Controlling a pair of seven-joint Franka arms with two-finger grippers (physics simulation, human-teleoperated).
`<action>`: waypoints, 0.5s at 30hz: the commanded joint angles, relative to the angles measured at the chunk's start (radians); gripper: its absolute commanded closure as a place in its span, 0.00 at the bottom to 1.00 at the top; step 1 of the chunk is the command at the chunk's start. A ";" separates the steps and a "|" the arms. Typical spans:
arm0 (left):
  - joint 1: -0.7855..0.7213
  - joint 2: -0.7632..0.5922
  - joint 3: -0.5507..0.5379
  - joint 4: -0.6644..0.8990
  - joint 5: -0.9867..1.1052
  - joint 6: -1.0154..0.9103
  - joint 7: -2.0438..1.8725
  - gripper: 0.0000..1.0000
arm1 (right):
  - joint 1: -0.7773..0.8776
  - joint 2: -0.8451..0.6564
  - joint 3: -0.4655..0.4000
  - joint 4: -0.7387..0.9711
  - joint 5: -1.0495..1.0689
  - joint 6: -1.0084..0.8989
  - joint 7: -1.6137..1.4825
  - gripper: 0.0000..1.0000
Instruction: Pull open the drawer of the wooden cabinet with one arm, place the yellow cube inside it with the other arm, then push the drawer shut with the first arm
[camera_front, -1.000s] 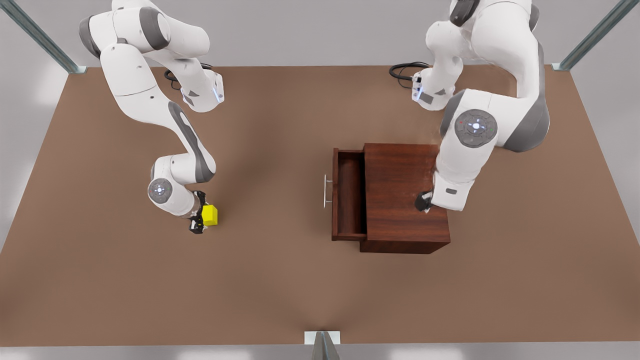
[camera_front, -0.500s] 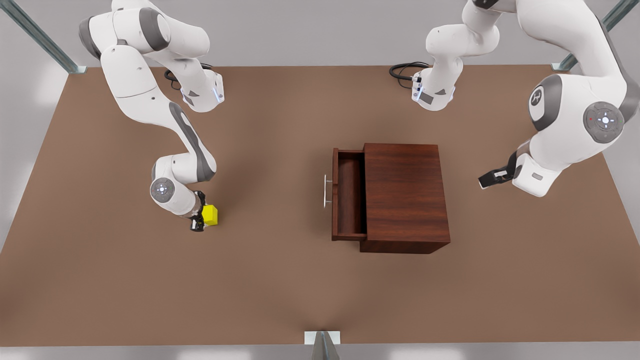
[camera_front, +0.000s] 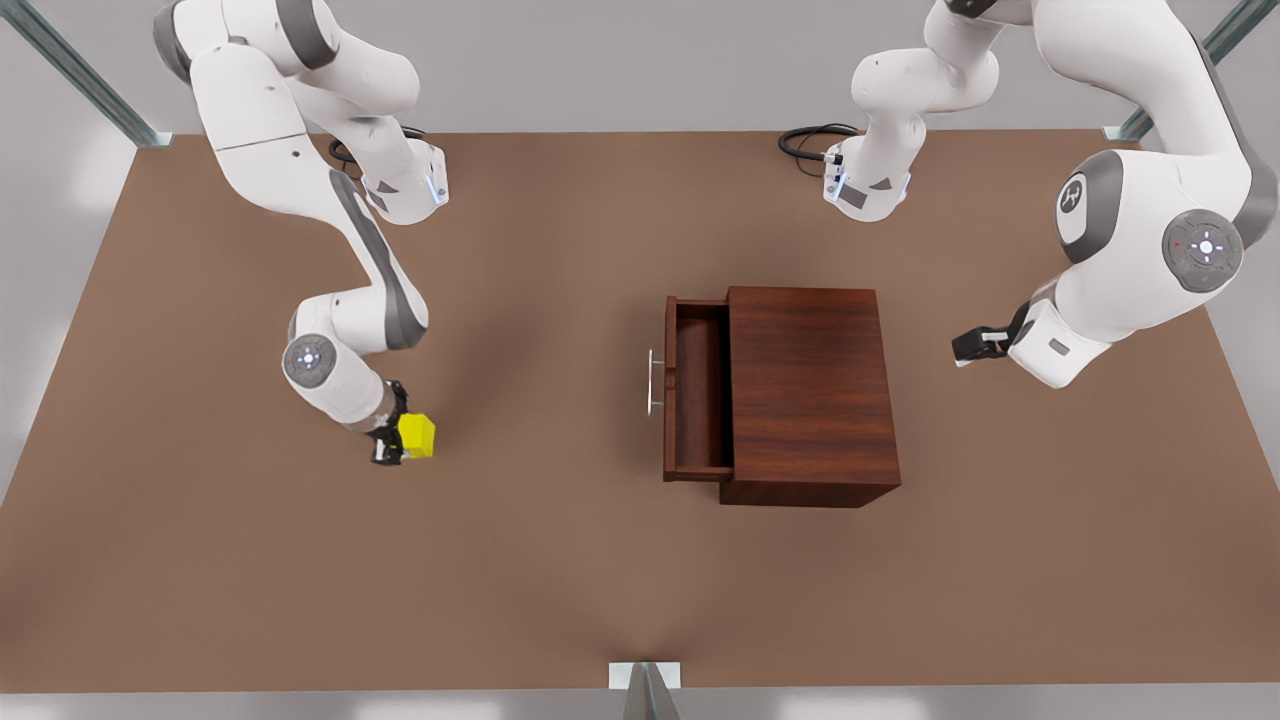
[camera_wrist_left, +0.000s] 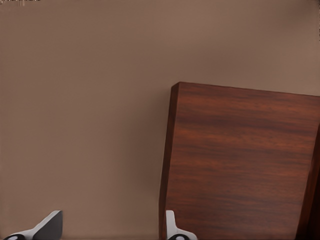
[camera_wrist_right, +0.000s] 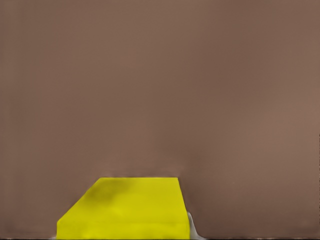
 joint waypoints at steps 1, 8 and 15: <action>-0.001 -0.001 -0.001 0.001 0.001 -0.002 0.149 0.00 | 0.001 -0.010 0.023 0.041 0.041 -0.142 0.132 0.32; -0.003 -0.003 -0.004 0.000 0.001 -0.005 0.148 0.00 | 0.046 -0.001 0.130 0.291 0.053 -0.432 0.308 0.33; -0.003 -0.004 -0.005 0.004 0.002 -0.006 0.117 0.00 | 0.219 0.059 0.130 0.532 0.082 -0.625 0.528 0.33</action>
